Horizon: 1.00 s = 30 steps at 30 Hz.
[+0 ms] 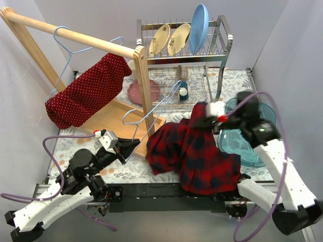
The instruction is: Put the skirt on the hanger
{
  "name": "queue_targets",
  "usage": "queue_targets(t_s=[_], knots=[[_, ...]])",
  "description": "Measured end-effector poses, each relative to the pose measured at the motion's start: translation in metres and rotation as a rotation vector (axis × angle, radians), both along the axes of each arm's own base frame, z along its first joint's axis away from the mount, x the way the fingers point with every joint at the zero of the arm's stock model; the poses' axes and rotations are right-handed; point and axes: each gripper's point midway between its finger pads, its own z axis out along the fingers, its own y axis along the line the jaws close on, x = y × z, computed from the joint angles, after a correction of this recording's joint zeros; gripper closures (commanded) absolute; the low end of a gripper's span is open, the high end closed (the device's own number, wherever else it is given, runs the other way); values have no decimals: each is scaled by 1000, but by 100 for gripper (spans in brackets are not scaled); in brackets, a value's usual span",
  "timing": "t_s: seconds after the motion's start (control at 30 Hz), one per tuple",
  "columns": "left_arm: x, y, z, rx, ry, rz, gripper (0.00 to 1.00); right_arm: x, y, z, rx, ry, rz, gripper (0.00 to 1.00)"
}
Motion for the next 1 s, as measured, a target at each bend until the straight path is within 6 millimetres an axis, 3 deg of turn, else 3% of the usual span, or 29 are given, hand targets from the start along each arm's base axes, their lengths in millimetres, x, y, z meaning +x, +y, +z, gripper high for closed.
queue_targets(t_s=[0.1, 0.13, 0.2, 0.23, 0.3, 0.43, 0.5, 0.67, 0.77, 0.87, 1.0], knots=[[0, 0, 0, 1, 0, -1, 100, -6, 13, -107, -152, 148, 36, 94], [0, 0, 0, 1, 0, -1, 100, -9, 10, -146, -228, 202, 25, 78], [0, 0, 0, 0, 0, -1, 100, -13, -5, -210, -385, 289, -27, 65], [0, 0, 0, 0, 0, 0, 100, -14, -14, -232, -449, 312, -52, 45], [0, -1, 0, 2, 1, -2, 100, -16, -27, -253, -529, 331, -75, 32], [2, -4, -5, 18, 12, -6, 100, -16, -36, -252, -590, 299, -74, 27], [2, -6, -7, 27, 19, -8, 100, -7, -35, -232, -581, 259, -97, 24], [2, -7, -9, 32, 21, -18, 100, 44, -42, -141, -417, 114, -297, 18], [0, -9, -9, 33, 20, -32, 100, 73, -57, -118, -338, 154, -416, 21], [-2, -10, -9, 33, 20, -40, 100, 87, -62, -131, -319, 262, -436, 22], [-3, -10, -9, 33, 20, -48, 100, 89, -52, -171, -358, 430, -384, 24]])
